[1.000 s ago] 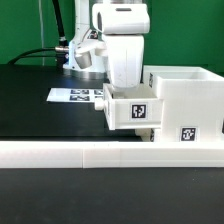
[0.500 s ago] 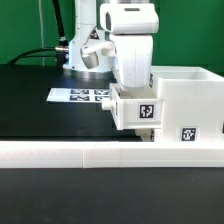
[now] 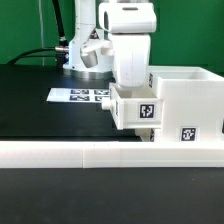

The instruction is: Assemble drawer

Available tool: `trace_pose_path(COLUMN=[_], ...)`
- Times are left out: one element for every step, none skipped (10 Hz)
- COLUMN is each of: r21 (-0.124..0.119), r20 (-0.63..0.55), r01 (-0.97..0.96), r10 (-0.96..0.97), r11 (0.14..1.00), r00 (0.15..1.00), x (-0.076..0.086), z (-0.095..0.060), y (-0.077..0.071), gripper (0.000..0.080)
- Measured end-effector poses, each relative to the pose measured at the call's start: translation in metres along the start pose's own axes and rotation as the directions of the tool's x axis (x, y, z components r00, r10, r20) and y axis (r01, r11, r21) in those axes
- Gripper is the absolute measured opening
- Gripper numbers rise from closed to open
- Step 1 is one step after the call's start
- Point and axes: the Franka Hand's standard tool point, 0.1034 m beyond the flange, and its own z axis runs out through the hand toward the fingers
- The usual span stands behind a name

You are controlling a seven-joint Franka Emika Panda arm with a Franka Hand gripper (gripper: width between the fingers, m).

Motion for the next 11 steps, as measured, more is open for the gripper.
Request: trace_pose_path(r21=[-0.003,-0.005,-0.002,-0.001,0.003,0.004,0.001,0.004,0.005,0.005,0.008], r20=[0.006,0.011,0.017,0.024,0.03,0.036,0.038,0.035,0.033,0.034,0.011], r01=[-0.015,-0.019,-0.019,-0.02,-0.014,0.017,0.047,0.048,0.041,0.043,0.087], r10=[0.015,0.019,0.019,0.02,0.014,-0.017,-0.047,-0.048,-0.042,-0.044,-0.087], r11=[1.0,1.0,1.0,1.0,1.0,1.0,0.999,0.999,0.999,0.999,0.996], r00=[1.0,1.0,1.0,1.0,0.999,0.999,0.998,0.998,0.999,0.998,0.996], x=[0.001,0.002,0.004,0.002,-0.003,-0.014,-0.03,-0.039,-0.043,-0.042,-0.045], z=[-0.007,-0.016,-0.023,-0.032,-0.039,-0.046,-0.048,-0.043,-0.042,-0.042,-0.039], y=[0.002,0.003,0.003,0.003,0.004,0.007,0.01,0.008,0.009,0.009,0.009], gripper=[0.0585,0.0585,0.0636,0.0646,0.0646,0.0649,0.0649,0.0649,0.0649,0.0649,0.0649])
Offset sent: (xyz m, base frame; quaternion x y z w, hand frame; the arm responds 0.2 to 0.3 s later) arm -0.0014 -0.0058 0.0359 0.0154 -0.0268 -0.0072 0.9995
